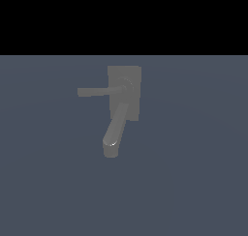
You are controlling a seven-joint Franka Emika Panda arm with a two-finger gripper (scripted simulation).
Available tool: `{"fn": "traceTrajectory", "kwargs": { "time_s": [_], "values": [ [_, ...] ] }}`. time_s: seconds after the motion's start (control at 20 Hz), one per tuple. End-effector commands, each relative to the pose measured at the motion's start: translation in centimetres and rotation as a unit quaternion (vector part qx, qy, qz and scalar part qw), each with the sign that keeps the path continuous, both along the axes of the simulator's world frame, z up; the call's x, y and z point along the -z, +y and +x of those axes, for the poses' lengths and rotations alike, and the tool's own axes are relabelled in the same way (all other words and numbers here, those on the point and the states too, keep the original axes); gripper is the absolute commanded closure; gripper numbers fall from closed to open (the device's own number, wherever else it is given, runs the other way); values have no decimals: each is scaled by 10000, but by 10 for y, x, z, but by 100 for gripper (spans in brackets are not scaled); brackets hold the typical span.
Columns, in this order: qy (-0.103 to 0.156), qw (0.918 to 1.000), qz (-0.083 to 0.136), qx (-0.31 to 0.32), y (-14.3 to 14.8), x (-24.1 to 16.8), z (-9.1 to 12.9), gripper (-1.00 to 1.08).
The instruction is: Turn on the faucet by rotating a designated handle.
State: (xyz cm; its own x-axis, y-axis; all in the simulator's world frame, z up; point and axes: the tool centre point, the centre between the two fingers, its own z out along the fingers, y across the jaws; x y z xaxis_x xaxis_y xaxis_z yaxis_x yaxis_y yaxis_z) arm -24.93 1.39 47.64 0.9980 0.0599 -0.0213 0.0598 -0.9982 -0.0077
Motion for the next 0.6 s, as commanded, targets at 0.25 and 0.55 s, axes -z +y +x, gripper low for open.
{"fn": "traceTrajectory", "kwargs": {
  "time_s": [0.25, 0.55],
  "values": [
    [5, 10000, 32, 46, -3, 2, 3, 108],
    [76, 9999, -117, 52, -12, 10, 9, 108]
  ]
}}
